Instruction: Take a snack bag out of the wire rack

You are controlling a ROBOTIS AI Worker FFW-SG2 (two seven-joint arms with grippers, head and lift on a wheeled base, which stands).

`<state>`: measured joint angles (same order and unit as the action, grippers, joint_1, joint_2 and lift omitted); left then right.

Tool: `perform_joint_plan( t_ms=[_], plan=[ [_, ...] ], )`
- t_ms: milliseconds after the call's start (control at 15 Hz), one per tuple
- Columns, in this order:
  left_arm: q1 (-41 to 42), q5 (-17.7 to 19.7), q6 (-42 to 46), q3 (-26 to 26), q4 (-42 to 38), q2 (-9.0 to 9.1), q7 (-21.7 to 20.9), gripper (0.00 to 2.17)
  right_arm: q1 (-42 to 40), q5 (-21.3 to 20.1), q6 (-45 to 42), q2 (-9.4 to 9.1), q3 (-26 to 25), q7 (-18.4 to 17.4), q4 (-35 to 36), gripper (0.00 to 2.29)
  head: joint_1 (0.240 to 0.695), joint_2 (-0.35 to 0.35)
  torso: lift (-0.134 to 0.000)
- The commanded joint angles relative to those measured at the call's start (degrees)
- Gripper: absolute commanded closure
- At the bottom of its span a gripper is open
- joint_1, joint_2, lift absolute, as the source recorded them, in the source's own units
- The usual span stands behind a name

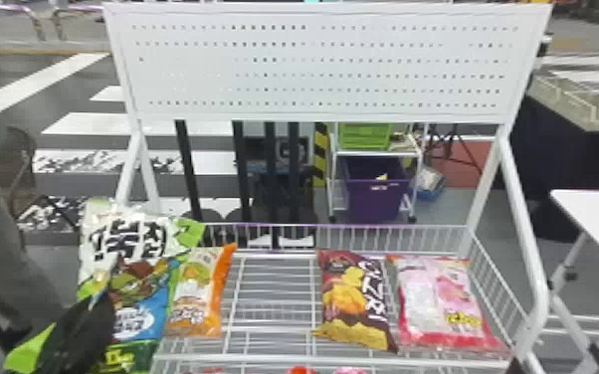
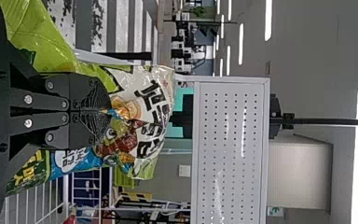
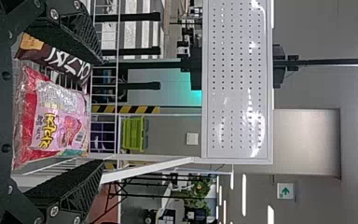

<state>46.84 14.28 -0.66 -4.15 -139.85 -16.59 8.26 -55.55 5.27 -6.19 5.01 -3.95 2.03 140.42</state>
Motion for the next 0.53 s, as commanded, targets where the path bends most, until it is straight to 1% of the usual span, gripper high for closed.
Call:
perform_joint_plan(
  t_ms=[0,467],
  plan=[
    [0.09,-0.04,0.00,0.02,-0.16,0.06,0.00,2.07,0.00,0.00,0.00,0.00,0.00,0.08,0.03,0.15,0.499,0.000,0.000],
    [0.09,-0.13,0.00,0.02,-0.16,0.15,0.00,2.07,-0.09,-0.09,0.00,0.09,0.00,-0.01,0.03,0.15,0.499,0.000,0.000]
  ],
)
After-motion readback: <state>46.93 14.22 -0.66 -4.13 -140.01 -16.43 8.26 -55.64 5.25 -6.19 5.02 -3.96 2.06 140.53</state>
